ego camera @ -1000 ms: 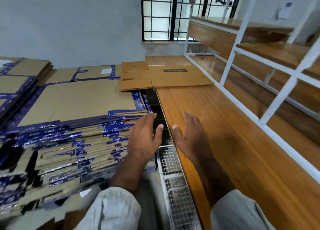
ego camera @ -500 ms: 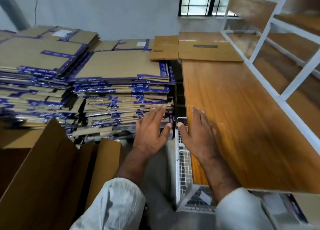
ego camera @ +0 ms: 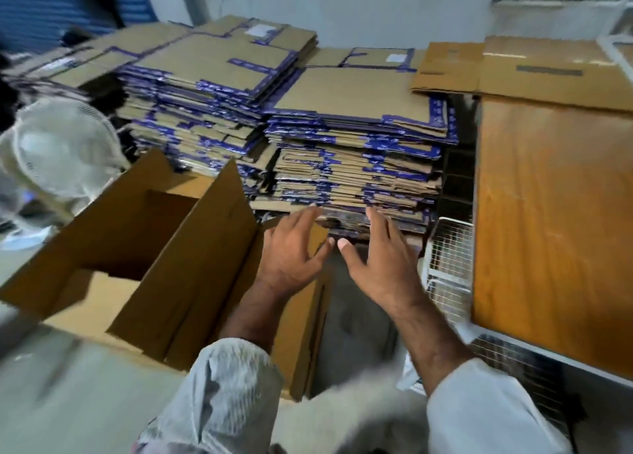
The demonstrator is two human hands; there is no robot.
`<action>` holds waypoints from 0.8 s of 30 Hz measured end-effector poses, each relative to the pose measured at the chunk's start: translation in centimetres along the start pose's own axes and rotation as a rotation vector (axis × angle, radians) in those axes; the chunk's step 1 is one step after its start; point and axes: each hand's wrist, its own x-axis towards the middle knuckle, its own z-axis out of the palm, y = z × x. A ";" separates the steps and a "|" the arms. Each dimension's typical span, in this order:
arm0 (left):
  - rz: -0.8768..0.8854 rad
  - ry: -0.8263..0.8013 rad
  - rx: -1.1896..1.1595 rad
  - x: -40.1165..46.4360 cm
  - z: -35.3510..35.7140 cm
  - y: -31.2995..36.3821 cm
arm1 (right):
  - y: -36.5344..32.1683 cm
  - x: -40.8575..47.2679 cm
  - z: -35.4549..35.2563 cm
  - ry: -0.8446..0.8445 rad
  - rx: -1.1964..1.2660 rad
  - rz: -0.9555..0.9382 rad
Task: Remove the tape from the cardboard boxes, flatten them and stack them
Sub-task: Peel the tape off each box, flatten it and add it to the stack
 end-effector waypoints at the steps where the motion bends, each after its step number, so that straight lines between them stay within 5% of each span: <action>1: -0.032 0.013 -0.006 -0.7 -1.0 -1.3 | -1.4 -0.2 1.1 -0.031 0.005 -0.026; 11: -0.323 0.129 0.041 -8.5 -12.6 -20.6 | -19.0 -3.2 15.1 -0.412 0.141 -0.082; 17: -0.688 0.527 0.127 -12.9 -18.1 -33.6 | -26.8 -5.9 23.7 -0.676 0.288 0.106; 21: -1.104 0.652 -0.187 -16.2 -18.9 -41.6 | -29.4 -8.1 28.6 -0.779 0.291 0.228; 24: -1.164 0.517 -0.612 -17.8 -17.5 -46.3 | -30.1 -9.0 31.6 -0.785 0.280 0.343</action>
